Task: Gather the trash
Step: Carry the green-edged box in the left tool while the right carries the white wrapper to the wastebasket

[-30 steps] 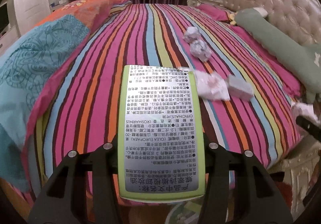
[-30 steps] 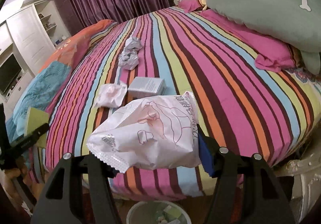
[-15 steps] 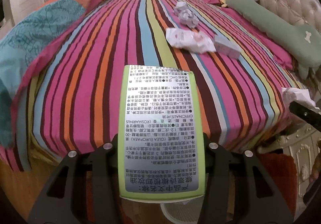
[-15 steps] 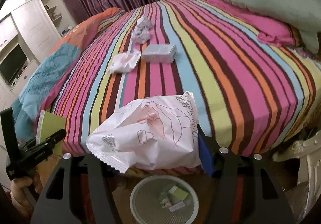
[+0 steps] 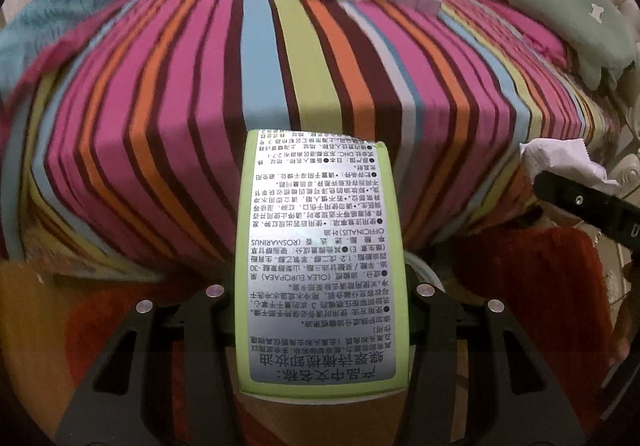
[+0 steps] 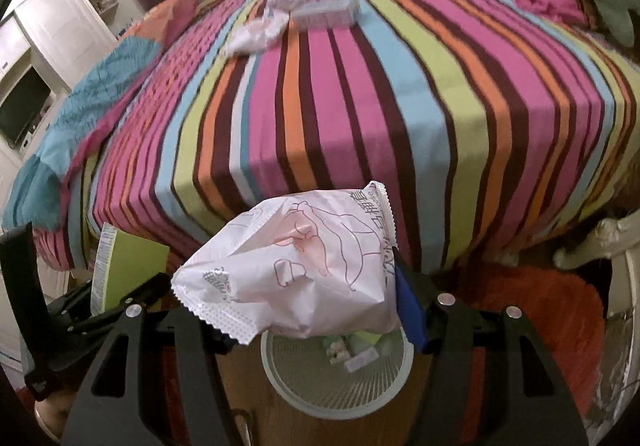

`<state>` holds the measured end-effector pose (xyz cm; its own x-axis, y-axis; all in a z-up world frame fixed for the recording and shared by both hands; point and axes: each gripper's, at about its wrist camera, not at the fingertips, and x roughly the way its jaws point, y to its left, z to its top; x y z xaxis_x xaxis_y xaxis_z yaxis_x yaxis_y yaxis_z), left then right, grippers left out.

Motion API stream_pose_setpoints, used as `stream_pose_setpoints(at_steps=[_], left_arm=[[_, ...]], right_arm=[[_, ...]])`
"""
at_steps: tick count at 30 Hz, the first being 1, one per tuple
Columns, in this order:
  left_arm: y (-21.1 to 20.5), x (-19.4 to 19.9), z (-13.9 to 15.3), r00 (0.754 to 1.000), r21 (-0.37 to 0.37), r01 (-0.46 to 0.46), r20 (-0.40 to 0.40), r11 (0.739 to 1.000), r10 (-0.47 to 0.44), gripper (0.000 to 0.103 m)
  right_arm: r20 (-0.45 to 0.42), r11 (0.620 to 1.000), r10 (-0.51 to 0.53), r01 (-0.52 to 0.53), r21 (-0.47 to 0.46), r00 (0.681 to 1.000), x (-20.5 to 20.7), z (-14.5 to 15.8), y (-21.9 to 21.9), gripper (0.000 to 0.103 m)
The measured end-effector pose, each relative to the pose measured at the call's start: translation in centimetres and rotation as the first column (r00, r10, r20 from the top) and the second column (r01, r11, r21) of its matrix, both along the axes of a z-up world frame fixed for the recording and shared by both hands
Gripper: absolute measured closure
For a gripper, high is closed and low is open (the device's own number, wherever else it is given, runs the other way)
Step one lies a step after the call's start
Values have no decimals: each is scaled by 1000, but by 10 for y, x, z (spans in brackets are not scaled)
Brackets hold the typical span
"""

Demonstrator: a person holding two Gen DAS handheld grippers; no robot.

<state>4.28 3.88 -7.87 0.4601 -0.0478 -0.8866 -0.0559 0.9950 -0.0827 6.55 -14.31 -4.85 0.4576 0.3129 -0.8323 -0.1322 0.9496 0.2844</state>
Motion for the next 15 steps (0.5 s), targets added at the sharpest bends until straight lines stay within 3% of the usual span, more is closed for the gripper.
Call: stream_pose_setpoints(at_steps=[8,15], left_arm=[[-16,-19,-34,995,-78,11,-98,997,-18,55],[-29,-22,-58,983,-56,37,-178,998,-46,55]], right_arm=[[-105,1000,16,-15,14,994,-20,-31,7,44],[-224,999,42,-41,9,974,-24,-62,16,44]])
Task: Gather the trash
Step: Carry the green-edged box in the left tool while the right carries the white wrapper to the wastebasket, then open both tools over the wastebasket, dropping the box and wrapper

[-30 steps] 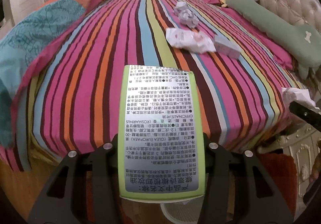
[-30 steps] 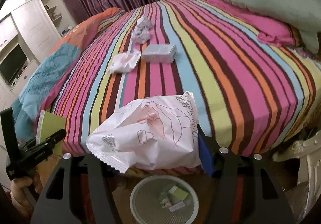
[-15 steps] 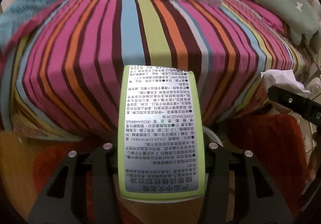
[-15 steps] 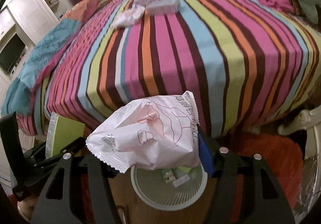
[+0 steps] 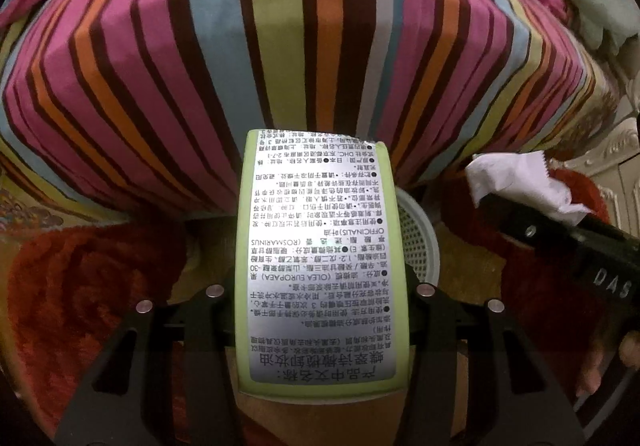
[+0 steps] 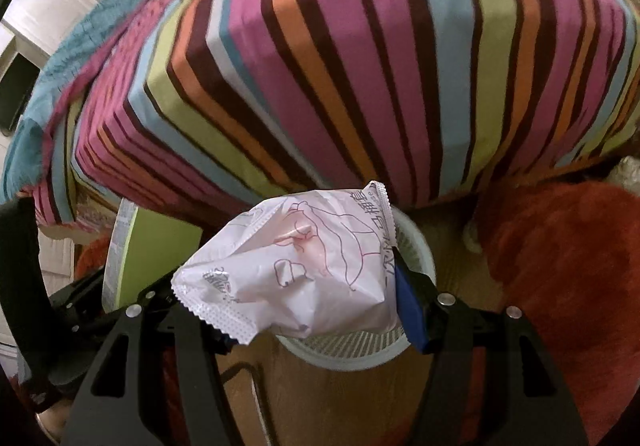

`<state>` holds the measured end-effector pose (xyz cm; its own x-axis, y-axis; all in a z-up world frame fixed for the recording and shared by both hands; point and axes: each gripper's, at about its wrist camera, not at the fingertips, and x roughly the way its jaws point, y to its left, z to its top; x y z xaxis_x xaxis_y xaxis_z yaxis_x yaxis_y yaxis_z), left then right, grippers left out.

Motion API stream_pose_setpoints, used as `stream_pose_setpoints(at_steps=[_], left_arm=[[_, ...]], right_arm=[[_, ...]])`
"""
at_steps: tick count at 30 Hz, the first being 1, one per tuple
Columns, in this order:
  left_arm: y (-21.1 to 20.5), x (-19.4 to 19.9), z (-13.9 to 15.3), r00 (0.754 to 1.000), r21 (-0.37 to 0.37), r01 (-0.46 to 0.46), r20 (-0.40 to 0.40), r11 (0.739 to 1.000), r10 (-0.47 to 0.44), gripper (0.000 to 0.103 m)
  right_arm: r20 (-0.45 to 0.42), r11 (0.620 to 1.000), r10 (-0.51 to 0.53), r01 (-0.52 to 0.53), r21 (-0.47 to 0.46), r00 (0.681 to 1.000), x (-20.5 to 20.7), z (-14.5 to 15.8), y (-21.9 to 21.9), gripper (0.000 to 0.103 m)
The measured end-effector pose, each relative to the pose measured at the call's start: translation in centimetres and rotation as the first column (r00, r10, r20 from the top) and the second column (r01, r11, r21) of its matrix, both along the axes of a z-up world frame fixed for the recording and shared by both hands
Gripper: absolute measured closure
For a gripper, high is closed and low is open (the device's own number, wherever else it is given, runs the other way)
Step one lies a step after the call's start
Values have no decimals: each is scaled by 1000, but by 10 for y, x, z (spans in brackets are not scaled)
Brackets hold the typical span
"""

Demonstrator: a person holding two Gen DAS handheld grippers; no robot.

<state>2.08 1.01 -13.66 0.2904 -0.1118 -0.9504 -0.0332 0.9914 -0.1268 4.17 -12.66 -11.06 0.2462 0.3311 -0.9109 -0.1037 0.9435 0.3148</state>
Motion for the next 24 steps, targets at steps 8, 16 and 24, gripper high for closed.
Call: stream_pose_setpoints(at_steps=[8,16,24], left_arm=[[-6,6,-33,994,-5,17,-109,1000,-17,55],[-6,16,-62,980,-22,9,-200,1000,-13,55],[-9,23,-97,954,-51,-5,-300,999,-11,55]], right_arm=[[-119,1000,4,-7,-22,993,9,-31,11,44],[-197,999,-4,-6,-46,980,14,-55,20,44],[-304,998,-46,28,-65,951,22,-93,21,44]])
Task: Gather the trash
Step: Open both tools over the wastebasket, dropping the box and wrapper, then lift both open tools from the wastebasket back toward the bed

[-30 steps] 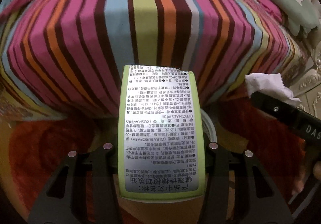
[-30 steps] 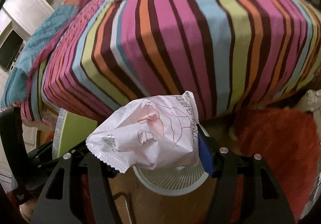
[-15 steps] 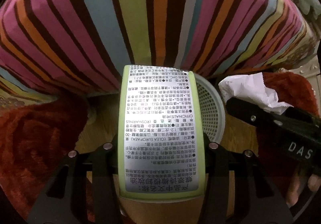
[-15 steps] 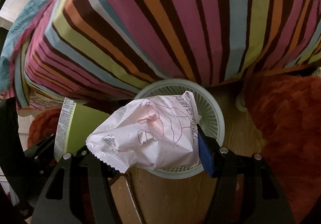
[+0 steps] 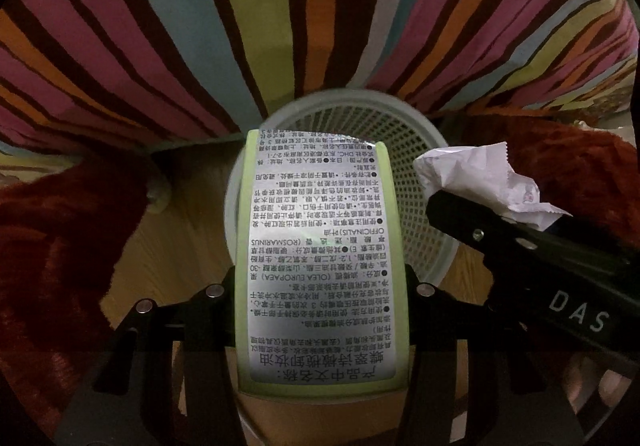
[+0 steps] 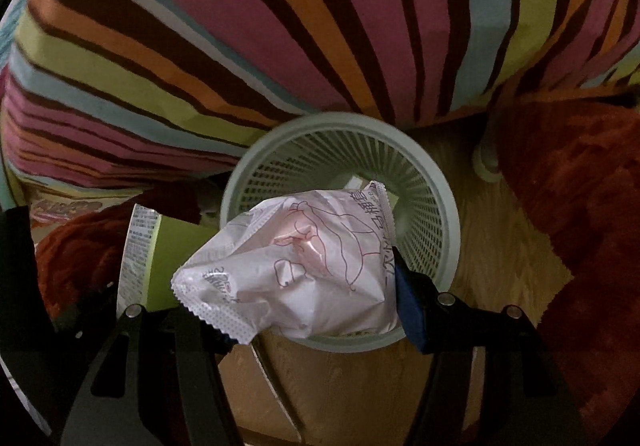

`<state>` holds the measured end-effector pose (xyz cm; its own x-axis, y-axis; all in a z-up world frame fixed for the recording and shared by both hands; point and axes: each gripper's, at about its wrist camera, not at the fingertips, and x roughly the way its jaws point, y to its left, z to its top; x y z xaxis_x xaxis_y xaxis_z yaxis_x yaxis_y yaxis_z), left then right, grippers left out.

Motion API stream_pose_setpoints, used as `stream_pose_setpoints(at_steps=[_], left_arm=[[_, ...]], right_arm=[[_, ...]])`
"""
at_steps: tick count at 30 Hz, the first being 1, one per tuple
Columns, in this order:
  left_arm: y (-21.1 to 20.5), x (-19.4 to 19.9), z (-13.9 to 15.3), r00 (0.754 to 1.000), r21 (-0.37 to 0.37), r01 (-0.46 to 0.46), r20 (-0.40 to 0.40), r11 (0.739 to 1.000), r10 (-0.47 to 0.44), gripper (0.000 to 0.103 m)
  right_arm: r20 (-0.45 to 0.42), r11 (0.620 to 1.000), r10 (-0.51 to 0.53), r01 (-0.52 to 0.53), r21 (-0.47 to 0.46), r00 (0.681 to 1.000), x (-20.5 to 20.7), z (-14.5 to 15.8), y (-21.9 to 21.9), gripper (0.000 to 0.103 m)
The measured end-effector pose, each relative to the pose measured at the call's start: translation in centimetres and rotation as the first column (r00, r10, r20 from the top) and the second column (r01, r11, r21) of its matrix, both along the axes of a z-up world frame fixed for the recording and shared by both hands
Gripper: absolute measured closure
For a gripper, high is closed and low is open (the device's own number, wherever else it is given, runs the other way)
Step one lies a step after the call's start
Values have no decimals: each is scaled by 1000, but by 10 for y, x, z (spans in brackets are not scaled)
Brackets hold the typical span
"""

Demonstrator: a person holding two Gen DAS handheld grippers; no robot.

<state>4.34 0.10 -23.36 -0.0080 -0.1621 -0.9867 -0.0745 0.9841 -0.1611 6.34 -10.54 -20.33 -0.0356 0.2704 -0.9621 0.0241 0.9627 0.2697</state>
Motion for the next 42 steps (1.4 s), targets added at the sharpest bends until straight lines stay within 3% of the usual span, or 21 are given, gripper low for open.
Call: stream_pose_setpoints(at_steps=[12,13,14,15,16,17,22,33,42], left_arm=[[-12,7,-30,997,4,24,-74,1000,-23,53],[-12,7,-35,996,0,17,-89,1000,-17,46],[-11,7,-37,995,2,10,-99,1000,-10,29],[-10,7,-39,995,9,2,-103,1000,-1,23],[-9,7,-40,995,7,-4,-102,1000,4,22],[-8,7,-41,995,0,-9,-103,1000,9,22],[-6,7,-40,996,-11,-18,-90,1000,17,22],[4,7,-37,994,-3,-68,-88,998,68,22],[10,4,-21,996,9,-85,-34,996,85,22]], right_arm=[[-77,999,-32,32,-1,996,3,-27,0,42],[-92,999,-33,34,6,995,3,-30,-1,41],[-112,999,-36,37,11,993,3,-35,-1,37],[-128,999,-41,42,6,991,2,-38,-3,21],[-135,999,-48,49,-2,990,2,-41,-4,15],[-136,998,-60,60,-8,989,2,-41,-7,11],[-134,994,-108,109,1,985,3,-42,-18,11],[-121,996,-87,86,-10,989,1,-41,-17,11],[-46,995,-97,97,4,994,-2,-22,-20,11]])
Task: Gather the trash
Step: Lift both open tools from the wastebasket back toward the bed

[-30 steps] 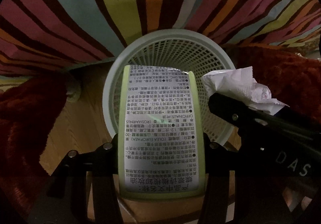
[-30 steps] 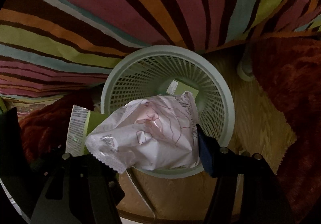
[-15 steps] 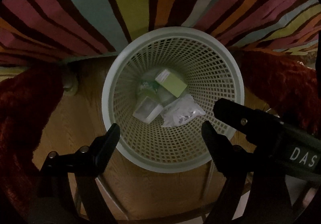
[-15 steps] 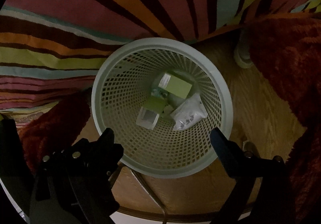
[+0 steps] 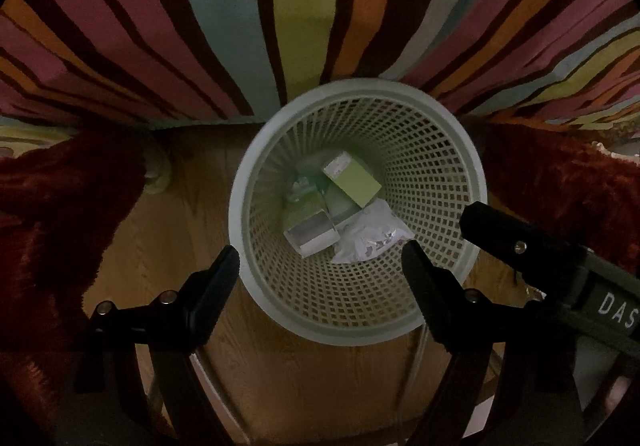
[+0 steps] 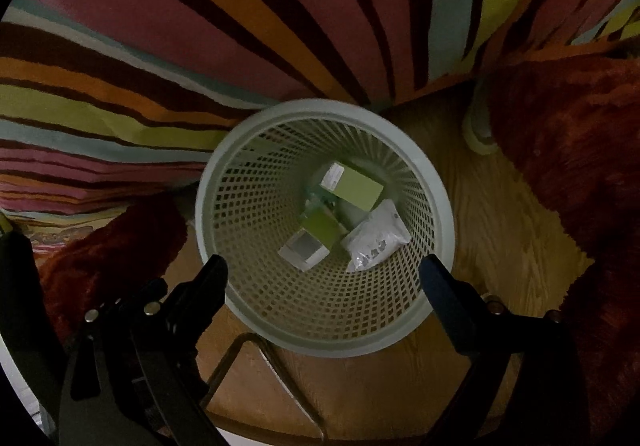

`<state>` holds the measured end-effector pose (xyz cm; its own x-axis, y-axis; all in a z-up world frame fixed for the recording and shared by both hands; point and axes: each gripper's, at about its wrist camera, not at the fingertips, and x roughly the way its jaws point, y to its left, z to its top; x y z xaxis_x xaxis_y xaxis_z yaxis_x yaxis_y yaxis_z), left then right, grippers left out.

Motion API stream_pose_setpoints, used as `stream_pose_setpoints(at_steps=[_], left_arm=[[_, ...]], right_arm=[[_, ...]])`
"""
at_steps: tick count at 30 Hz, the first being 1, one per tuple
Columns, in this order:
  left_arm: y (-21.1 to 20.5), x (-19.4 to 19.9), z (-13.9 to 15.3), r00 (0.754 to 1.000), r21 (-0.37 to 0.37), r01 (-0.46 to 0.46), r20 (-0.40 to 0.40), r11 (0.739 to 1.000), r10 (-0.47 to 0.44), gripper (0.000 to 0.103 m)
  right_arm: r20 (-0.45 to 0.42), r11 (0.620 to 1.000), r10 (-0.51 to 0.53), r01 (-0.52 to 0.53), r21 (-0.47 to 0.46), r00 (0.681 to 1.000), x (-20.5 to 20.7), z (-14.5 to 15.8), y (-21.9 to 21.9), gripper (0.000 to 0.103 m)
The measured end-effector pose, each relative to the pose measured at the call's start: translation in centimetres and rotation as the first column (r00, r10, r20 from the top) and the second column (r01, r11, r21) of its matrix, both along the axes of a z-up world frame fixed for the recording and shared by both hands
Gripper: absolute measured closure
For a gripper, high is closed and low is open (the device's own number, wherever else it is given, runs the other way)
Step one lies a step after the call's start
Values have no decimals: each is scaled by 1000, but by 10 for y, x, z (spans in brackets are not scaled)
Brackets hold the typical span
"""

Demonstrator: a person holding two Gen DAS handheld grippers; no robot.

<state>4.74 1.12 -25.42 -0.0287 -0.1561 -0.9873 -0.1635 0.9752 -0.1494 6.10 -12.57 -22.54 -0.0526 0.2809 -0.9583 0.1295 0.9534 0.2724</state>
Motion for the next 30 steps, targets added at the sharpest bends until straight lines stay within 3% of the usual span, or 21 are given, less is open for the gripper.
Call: stream_pose_setpoints(at_steps=[7,14,19,23,30], left_arm=[[9,-6,35,996,-2,-32,83,999,32,22],[6,-10,63,985,41,-2,170,999,-5,22],[2,-11,81,971,78,32,234,996,-50,22],[5,-15,102,952,89,32,300,996,-58,22],[17,-9,152,897,123,7,438,992,-61,22]], right_arm=[[98,997,58,-63,46,994,-7,35,9,9],[273,996,79,-90,28,959,-12,72,8,8],[412,996,76,-89,12,908,-12,99,4,8],[524,996,77,-92,2,848,-11,125,0,8],[636,994,90,-106,-14,766,5,165,-9,8]])
